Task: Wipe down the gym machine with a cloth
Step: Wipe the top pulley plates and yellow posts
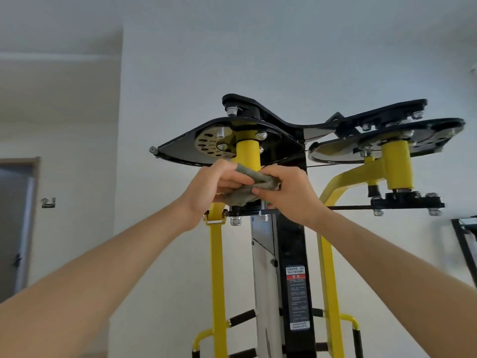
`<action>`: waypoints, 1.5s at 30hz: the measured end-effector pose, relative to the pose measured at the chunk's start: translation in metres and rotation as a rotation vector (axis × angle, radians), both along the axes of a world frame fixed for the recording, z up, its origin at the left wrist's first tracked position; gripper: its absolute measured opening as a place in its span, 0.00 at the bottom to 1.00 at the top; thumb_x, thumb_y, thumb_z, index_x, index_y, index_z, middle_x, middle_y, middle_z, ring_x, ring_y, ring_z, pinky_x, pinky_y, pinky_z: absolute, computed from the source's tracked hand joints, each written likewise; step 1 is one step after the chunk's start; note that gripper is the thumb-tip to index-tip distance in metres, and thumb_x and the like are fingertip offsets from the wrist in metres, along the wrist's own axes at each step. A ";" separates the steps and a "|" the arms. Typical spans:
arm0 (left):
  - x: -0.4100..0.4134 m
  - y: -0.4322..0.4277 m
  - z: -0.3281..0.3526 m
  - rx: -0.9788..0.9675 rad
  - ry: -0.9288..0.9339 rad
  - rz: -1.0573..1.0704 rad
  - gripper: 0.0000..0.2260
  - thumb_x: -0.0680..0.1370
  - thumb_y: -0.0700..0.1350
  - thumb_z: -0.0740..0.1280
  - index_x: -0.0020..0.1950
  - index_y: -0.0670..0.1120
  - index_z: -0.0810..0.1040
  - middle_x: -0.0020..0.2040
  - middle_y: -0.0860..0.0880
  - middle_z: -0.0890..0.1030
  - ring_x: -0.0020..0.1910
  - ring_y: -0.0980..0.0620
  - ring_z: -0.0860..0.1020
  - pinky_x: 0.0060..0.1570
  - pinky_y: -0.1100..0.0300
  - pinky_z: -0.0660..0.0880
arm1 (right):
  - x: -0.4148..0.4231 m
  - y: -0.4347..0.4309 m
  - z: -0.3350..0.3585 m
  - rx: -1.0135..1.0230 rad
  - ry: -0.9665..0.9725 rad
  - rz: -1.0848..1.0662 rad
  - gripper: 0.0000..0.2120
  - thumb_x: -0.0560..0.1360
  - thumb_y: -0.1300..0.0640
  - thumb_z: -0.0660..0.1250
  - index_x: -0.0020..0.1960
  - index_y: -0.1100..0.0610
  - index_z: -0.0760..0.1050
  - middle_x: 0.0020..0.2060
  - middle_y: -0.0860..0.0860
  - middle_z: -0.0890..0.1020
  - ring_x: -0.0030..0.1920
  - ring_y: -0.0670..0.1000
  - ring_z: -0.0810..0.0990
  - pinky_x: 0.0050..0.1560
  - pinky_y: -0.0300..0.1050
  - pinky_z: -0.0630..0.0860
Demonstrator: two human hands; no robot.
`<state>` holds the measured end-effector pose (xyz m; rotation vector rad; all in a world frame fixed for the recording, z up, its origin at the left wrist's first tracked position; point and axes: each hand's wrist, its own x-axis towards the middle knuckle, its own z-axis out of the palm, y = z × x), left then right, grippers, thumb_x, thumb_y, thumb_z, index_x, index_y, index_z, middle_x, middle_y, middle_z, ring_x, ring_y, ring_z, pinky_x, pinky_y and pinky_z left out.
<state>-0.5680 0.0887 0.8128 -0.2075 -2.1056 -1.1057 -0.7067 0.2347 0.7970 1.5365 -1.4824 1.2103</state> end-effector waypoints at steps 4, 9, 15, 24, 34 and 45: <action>0.000 -0.004 -0.008 -0.077 0.021 0.179 0.15 0.77 0.54 0.65 0.49 0.47 0.88 0.47 0.50 0.87 0.51 0.52 0.84 0.56 0.50 0.80 | -0.032 0.022 0.003 -0.084 -0.219 -0.070 0.07 0.76 0.63 0.72 0.53 0.56 0.83 0.41 0.53 0.83 0.38 0.51 0.85 0.32 0.42 0.82; -0.009 -0.003 -0.029 -0.320 0.124 0.431 0.04 0.76 0.45 0.75 0.50 0.52 0.87 0.47 0.57 0.85 0.44 0.61 0.82 0.42 0.72 0.74 | -0.055 0.032 0.012 -0.148 -0.331 -0.254 0.06 0.74 0.64 0.71 0.47 0.54 0.83 0.37 0.54 0.84 0.37 0.54 0.85 0.38 0.51 0.84; -0.014 0.000 -0.045 -0.253 0.227 0.458 0.08 0.76 0.40 0.75 0.53 0.49 0.86 0.45 0.54 0.86 0.38 0.59 0.85 0.40 0.72 0.76 | -0.025 0.015 -0.018 0.209 -0.092 -0.008 0.06 0.77 0.62 0.66 0.44 0.64 0.79 0.41 0.60 0.78 0.44 0.54 0.76 0.42 0.38 0.72; -0.023 0.003 -0.061 -0.221 0.377 0.494 0.09 0.76 0.41 0.73 0.53 0.52 0.86 0.47 0.57 0.85 0.42 0.60 0.84 0.47 0.59 0.82 | -0.056 0.017 -0.034 0.066 -0.088 -0.041 0.08 0.76 0.63 0.72 0.52 0.54 0.86 0.44 0.48 0.82 0.46 0.46 0.82 0.53 0.44 0.80; -0.032 -0.009 -0.071 -0.192 0.459 0.386 0.09 0.77 0.44 0.73 0.56 0.55 0.85 0.49 0.60 0.83 0.46 0.59 0.83 0.48 0.61 0.81 | -0.083 0.023 -0.020 0.198 -0.250 -0.410 0.08 0.74 0.65 0.71 0.48 0.55 0.86 0.41 0.54 0.84 0.42 0.53 0.83 0.38 0.30 0.72; -0.056 -0.017 -0.089 -0.088 0.636 0.264 0.10 0.79 0.48 0.70 0.59 0.58 0.83 0.50 0.58 0.83 0.50 0.54 0.81 0.45 0.66 0.78 | -0.056 0.015 -0.026 0.242 -0.205 -0.251 0.14 0.76 0.64 0.72 0.59 0.54 0.83 0.54 0.49 0.82 0.55 0.49 0.79 0.57 0.42 0.76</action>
